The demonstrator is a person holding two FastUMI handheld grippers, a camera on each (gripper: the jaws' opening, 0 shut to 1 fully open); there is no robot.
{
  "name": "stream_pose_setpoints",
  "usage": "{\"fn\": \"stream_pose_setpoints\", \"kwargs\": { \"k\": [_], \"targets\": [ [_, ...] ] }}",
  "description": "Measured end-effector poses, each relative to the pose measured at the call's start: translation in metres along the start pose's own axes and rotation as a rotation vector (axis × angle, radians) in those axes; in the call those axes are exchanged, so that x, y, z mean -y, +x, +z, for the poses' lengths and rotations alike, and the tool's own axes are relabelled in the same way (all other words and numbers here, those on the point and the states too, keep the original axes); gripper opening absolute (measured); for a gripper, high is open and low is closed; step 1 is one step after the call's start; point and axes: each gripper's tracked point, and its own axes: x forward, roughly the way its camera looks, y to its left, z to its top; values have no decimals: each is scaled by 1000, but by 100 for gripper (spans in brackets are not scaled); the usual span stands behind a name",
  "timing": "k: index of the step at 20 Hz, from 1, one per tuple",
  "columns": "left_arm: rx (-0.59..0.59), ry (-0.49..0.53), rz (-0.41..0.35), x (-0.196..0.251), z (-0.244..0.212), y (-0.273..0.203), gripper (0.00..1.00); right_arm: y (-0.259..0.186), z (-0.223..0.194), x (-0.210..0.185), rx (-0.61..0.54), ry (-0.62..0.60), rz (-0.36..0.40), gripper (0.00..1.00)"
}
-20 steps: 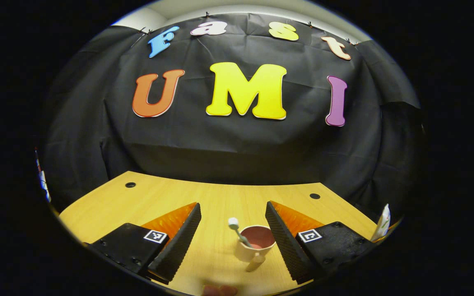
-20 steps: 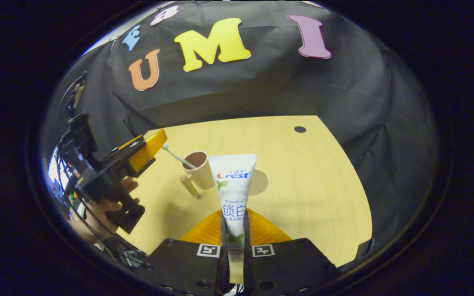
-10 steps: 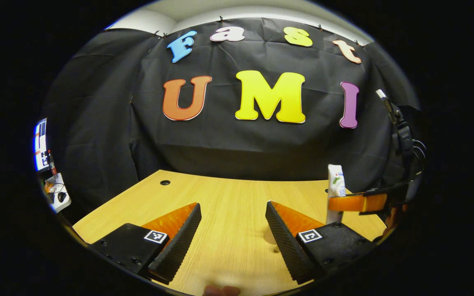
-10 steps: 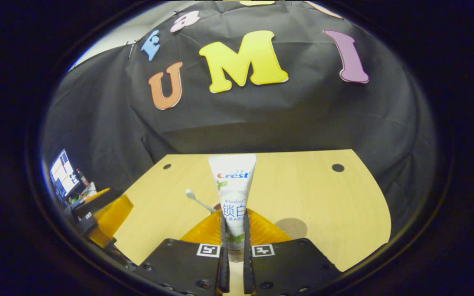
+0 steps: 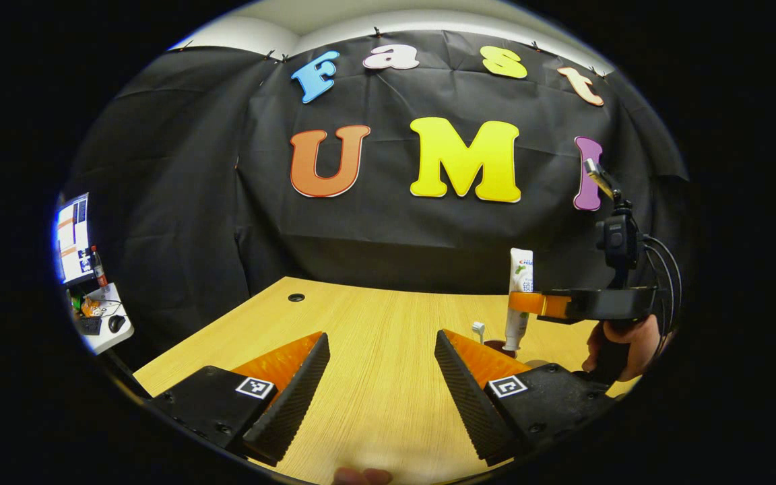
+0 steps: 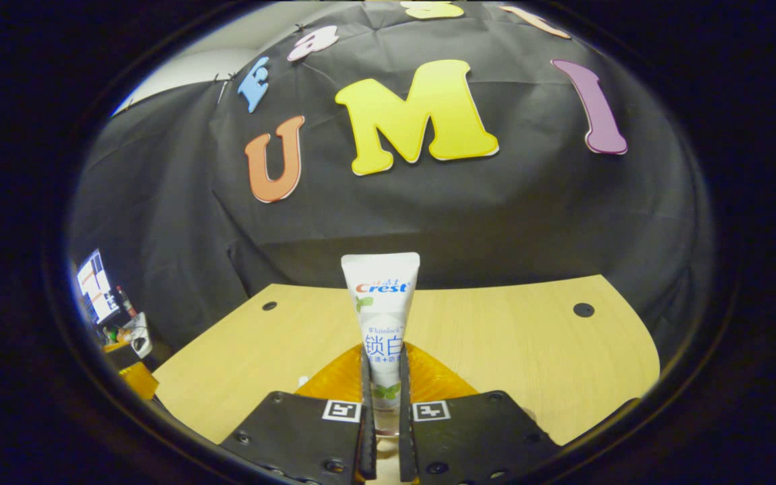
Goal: Put the toothbrush and toothpaste on the desktop into the cup, then pick up the cup and place it on the coaster on the desktop.
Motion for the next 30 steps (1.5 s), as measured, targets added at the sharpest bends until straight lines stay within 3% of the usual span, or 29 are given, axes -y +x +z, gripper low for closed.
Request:
{"fn": "stream_pose_setpoints", "kwargs": {
  "k": [6, 11, 13, 14, 18, 19, 21, 22, 23, 24, 30],
  "targets": [
    [-20, 3, 10, -8, -4, 1, 99, 23, -24, 1, -44, -49, -8, 13],
    [-35, -6, 8, -5, -9, 8, 99, 22, -29, -2, -59, -61, -1, 19],
    [-36, -11, 0, -1, -8, 9, 99, 17, -31, -5, -60, -73, 13, 24],
    [-35, -12, -3, 1, -8, 11, 99, 14, -33, -5, -57, -76, 14, 32],
    [-32, -14, -23, 12, -6, 11, 99, 3, -25, -2, -32, -68, 13, 34],
    [-29, -13, -28, 14, -4, 11, 99, -1, -24, -3, -27, -61, 14, 37],
    [-25, -15, -38, 20, -2, 9, 99, -9, -18, 2, -13, -56, 6, 66],
    [-22, -16, -43, 23, -1, 10, 99, -15, -13, 4, -3, -57, -2, 86],
    [-19, -17, -50, 26, 1, 8, 99, -19, -10, 6, 7, -55, -8, 79],
    [-17, -19, -57, 30, 2, 9, 99, -24, -6, 9, 14, -53, -15, 87],
    [-26, -19, -128, 60, 8, 3, 100, -75, 13, 28, 67, -77, -60, 96]
  ]
}}
